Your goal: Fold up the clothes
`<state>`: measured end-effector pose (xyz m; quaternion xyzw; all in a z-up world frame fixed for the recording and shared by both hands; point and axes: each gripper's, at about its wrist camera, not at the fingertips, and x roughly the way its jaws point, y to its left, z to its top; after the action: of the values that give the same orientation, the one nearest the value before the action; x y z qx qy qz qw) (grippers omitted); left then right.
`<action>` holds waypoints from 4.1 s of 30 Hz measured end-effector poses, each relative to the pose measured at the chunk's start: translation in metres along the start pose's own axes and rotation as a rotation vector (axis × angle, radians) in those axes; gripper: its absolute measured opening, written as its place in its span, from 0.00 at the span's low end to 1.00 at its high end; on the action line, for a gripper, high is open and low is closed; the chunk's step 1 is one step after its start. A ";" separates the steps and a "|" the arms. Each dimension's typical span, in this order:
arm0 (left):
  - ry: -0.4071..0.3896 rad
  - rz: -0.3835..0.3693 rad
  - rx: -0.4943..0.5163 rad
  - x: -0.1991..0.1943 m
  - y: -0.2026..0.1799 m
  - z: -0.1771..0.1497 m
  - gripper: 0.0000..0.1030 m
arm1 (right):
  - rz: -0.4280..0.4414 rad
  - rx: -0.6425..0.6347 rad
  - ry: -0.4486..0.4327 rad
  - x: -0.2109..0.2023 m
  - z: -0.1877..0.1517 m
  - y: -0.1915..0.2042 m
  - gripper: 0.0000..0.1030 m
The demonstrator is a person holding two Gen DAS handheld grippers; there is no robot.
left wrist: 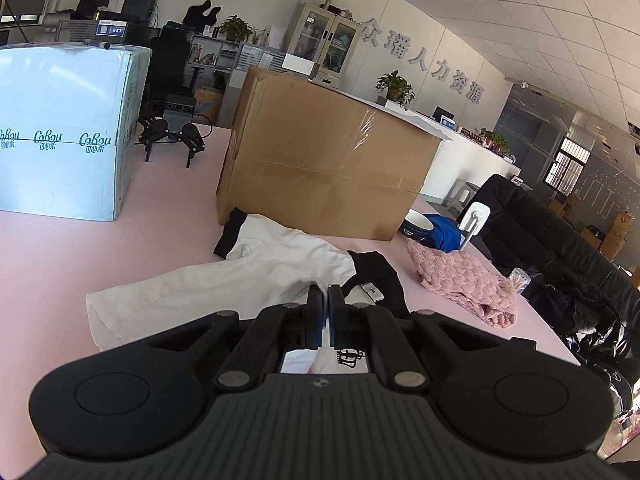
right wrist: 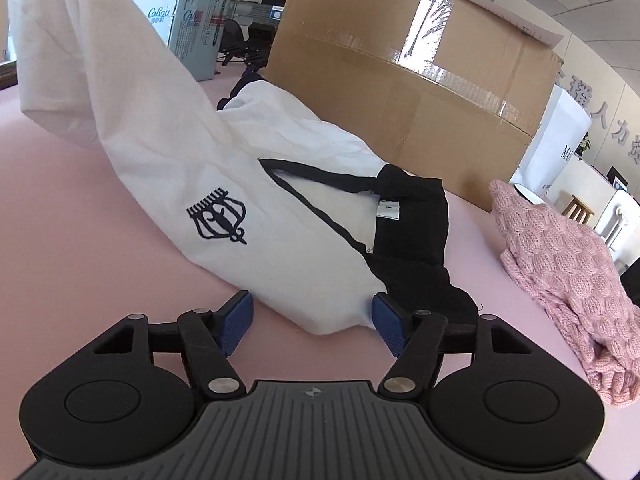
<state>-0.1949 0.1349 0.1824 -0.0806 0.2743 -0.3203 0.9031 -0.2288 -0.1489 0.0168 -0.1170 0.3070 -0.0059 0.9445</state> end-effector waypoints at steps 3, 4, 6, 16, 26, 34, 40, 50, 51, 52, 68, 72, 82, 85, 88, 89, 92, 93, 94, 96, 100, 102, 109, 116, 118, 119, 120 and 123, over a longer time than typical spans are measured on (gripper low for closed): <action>-0.028 0.057 -0.011 -0.006 0.007 0.000 0.03 | -0.038 0.068 -0.023 0.001 0.008 -0.009 0.07; -0.028 0.076 -0.018 -0.006 0.011 0.000 0.03 | -0.035 0.085 -0.044 -0.003 0.010 -0.013 0.07; -0.026 0.112 -0.033 -0.007 0.018 -0.001 0.03 | -0.039 0.113 -0.092 -0.014 0.015 -0.022 0.07; 0.028 0.185 -0.096 -0.007 0.053 -0.014 0.03 | -0.002 0.091 -0.223 -0.069 0.046 -0.053 0.07; 0.240 0.313 -0.356 0.079 0.108 -0.037 0.03 | -0.105 0.046 -0.028 0.021 0.051 -0.046 0.25; 0.119 0.346 -0.262 0.066 0.092 -0.031 0.03 | 0.158 0.031 -0.119 -0.038 0.046 -0.016 0.62; 0.034 0.313 -0.221 0.043 0.075 -0.012 0.03 | 0.164 -0.138 0.004 -0.018 0.028 0.025 0.60; -0.038 0.263 -0.210 0.017 0.056 0.001 0.03 | 0.151 0.257 0.089 0.035 0.048 0.000 0.55; -0.045 0.262 -0.206 0.015 0.054 0.001 0.03 | 0.117 0.271 0.079 0.038 0.049 0.003 0.54; -0.049 0.261 -0.199 0.014 0.051 0.001 0.03 | 0.093 0.282 0.066 0.041 0.051 0.006 0.54; -0.195 0.330 -0.175 -0.024 0.042 0.000 0.03 | 0.183 0.305 -0.012 0.016 0.059 -0.020 0.07; -0.241 0.375 -0.148 -0.036 0.039 -0.003 0.03 | 0.277 0.306 0.025 -0.012 0.076 -0.051 0.07; 0.070 0.198 0.003 0.007 0.023 -0.050 0.09 | 0.260 0.112 0.016 -0.072 0.090 -0.066 0.07; 0.096 0.205 0.008 0.012 0.029 -0.070 0.37 | 0.278 0.036 0.078 -0.069 0.067 -0.059 0.08; 0.124 0.182 -0.026 0.018 0.039 -0.088 0.46 | 0.290 -0.005 0.131 -0.057 0.039 -0.045 0.13; 0.140 0.184 -0.036 0.022 0.042 -0.093 0.47 | 0.288 -0.019 0.138 -0.051 0.028 -0.039 0.15; 0.163 0.216 -0.054 0.032 0.050 -0.103 0.60 | 0.295 -0.028 0.127 -0.037 0.008 -0.026 0.49; 0.166 0.216 -0.050 0.034 0.051 -0.106 0.62 | 0.300 -0.004 0.104 -0.032 0.005 -0.025 0.51; 0.169 0.207 -0.048 0.035 0.051 -0.109 0.62 | 0.311 0.016 0.071 -0.028 0.003 -0.025 0.51; 0.181 0.175 -0.047 0.038 0.052 -0.115 0.62 | 0.312 0.047 0.027 -0.021 0.000 -0.025 0.51; 0.199 0.137 -0.021 0.045 0.048 -0.122 0.72 | 0.328 0.110 -0.005 -0.005 -0.005 -0.031 0.51; 0.188 0.159 -0.009 0.048 0.045 -0.125 0.75 | 0.351 0.115 -0.013 -0.006 -0.005 -0.031 0.54; 0.145 0.292 -0.016 0.047 0.058 -0.129 0.76 | 0.374 0.083 -0.021 -0.006 -0.004 -0.022 0.71; 0.169 0.302 0.010 0.062 0.051 -0.129 0.71 | 0.360 0.156 -0.043 -0.004 -0.004 -0.027 0.20; 0.164 0.329 0.011 0.063 0.049 -0.128 0.53 | 0.357 0.180 -0.046 -0.004 -0.005 -0.030 0.07; 0.161 0.342 0.011 0.063 0.048 -0.127 0.36 | 0.359 0.187 -0.049 -0.004 -0.005 -0.032 0.07; 0.157 0.359 0.007 0.063 0.048 -0.127 0.26 | 0.355 0.187 -0.057 -0.006 -0.006 -0.032 0.05; 0.141 0.400 -0.055 0.060 0.056 -0.125 0.06 | 0.329 0.180 -0.095 -0.014 -0.007 -0.030 0.04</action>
<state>-0.1950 0.1452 0.0332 -0.0264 0.3561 -0.1321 0.9247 -0.2424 -0.1786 0.0258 0.0193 0.2753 0.1266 0.9528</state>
